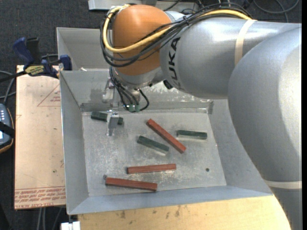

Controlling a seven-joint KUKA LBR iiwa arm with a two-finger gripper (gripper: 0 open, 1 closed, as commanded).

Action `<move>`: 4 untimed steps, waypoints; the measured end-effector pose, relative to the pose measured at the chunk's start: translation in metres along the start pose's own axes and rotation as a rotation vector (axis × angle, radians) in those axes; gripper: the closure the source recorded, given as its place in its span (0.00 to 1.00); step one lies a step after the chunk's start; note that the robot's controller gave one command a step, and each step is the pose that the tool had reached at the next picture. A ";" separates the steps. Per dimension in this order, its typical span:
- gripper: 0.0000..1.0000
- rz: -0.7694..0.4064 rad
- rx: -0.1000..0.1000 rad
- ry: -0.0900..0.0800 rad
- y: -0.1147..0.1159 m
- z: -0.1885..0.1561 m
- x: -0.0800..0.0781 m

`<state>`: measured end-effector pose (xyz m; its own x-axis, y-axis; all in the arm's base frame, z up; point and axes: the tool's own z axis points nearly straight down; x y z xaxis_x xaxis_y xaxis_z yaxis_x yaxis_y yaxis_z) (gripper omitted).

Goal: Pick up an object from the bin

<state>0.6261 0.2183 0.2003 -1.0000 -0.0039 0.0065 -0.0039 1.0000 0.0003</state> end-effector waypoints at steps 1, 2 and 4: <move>0.00 0.003 -0.001 -0.008 -0.001 -0.005 -0.002; 0.00 0.080 -0.003 -0.011 -0.029 0.070 -0.010; 0.00 0.168 -0.003 -0.010 -0.035 0.075 -0.010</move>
Offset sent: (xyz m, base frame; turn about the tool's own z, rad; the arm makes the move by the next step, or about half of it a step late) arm 0.0142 -0.0517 -0.1303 0.1420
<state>0.6360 0.1837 0.1251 -0.9865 0.1639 -0.0034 0.1639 0.9865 0.0029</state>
